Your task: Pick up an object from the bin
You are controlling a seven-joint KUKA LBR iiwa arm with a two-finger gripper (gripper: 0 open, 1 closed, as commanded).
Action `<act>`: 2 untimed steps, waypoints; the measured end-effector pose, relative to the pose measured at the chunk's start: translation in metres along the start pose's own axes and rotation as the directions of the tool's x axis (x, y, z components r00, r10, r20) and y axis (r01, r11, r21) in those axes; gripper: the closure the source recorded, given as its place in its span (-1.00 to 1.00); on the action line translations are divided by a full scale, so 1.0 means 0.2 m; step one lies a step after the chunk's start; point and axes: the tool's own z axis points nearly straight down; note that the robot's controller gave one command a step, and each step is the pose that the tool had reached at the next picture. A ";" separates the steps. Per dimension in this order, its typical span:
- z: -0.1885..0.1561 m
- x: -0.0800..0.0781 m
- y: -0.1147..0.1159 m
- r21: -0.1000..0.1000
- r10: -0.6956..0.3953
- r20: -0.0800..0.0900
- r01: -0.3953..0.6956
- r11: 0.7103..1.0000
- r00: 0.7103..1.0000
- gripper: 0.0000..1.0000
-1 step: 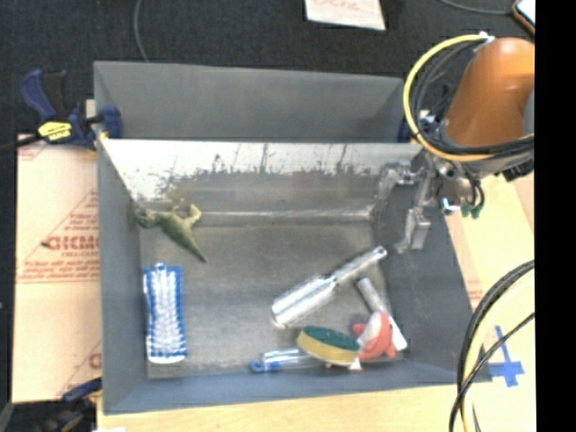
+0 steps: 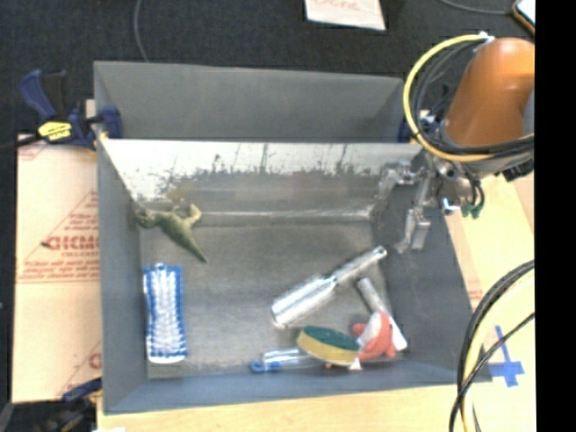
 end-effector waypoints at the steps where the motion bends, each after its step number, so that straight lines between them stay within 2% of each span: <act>1: 0.13 0.22 0.19 -0.002 0.050 0.001 -0.050 0.999 0.999 -1.00; 2: 0.12 0.38 0.17 0.004 -0.033 0.008 0.033 0.999 0.999 -1.00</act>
Offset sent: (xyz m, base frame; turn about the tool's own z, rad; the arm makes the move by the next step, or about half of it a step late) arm -0.0763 0.0344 -0.0253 -0.0366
